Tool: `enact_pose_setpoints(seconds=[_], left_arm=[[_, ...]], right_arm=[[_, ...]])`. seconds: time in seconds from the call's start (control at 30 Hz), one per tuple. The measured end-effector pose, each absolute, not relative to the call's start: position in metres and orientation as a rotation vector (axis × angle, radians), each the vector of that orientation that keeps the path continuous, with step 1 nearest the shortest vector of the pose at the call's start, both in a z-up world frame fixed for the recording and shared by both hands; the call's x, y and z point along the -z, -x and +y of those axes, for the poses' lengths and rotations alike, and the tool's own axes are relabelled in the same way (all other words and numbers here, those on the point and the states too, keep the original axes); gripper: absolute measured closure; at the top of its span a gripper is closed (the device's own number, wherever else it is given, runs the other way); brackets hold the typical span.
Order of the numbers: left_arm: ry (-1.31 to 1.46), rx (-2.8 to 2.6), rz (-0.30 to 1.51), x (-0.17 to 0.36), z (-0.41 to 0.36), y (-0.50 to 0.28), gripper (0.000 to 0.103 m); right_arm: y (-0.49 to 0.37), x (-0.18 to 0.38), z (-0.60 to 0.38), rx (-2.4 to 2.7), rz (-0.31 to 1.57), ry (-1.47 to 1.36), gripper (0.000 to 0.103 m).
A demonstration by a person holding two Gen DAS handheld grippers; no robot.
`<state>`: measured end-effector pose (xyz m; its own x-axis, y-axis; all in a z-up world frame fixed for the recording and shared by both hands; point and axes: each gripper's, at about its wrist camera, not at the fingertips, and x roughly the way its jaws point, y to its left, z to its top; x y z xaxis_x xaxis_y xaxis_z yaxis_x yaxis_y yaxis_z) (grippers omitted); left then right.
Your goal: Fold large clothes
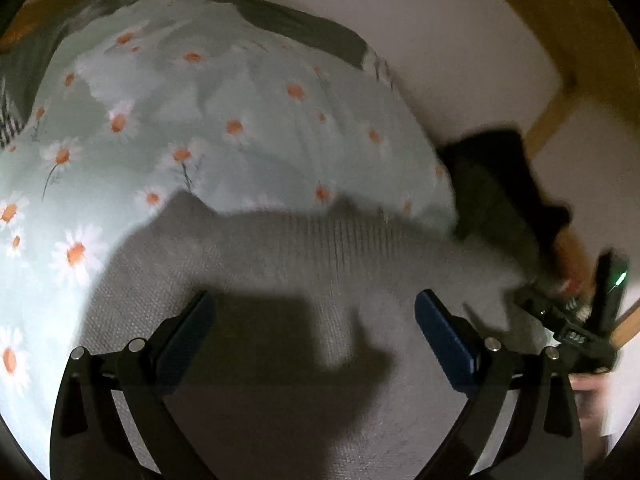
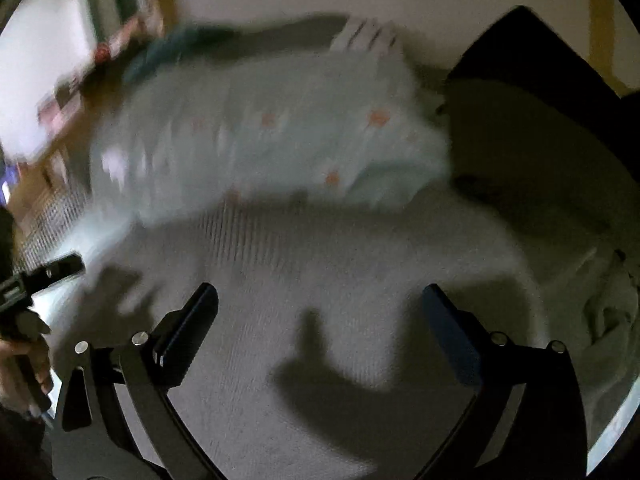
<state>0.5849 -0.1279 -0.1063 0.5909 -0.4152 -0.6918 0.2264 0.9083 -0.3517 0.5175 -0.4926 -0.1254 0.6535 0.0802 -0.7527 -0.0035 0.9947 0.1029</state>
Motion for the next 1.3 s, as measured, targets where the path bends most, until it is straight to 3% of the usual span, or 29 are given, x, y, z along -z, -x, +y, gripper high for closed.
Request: enact_pose_setpoints(seconds=[0.13,0.23,0.5,0.67,0.87,1.07,1.3], left_arm=[[0.156,0.312,0.961,0.155,-0.146,-0.591,0.006],[0.045,0.274,0.95,0.161,-0.157,-0.587,0.005],[-0.036,0.225,0.935,0.18,-0.168,-0.582,0.005],[-0.045,0.215,0.924,0.184,-0.17,-0.583,0.004],[-0.054,0.205,0.911,0.184,-0.171,-0.581,0.004],[-0.054,0.204,0.902,0.185,-0.171,-0.579,0.004],[-0.053,0.201,0.891,0.186,-0.172,-0.577,0.004]], right_arm=[[-0.523,0.175,-0.464,0.049,0.969,0.044,0.003],[-0.525,0.199,-0.466,0.064,0.969,0.067,0.003],[-0.491,0.168,-0.459,0.084,0.935,-0.036,0.003],[-0.485,0.203,-0.446,0.094,0.942,0.011,0.003],[-0.477,0.197,-0.442,0.108,0.911,-0.007,0.003],[-0.389,0.162,-0.455,0.018,0.777,-0.297,0.003],[-0.318,0.179,-0.459,-0.026,0.76,-0.411,0.003]])
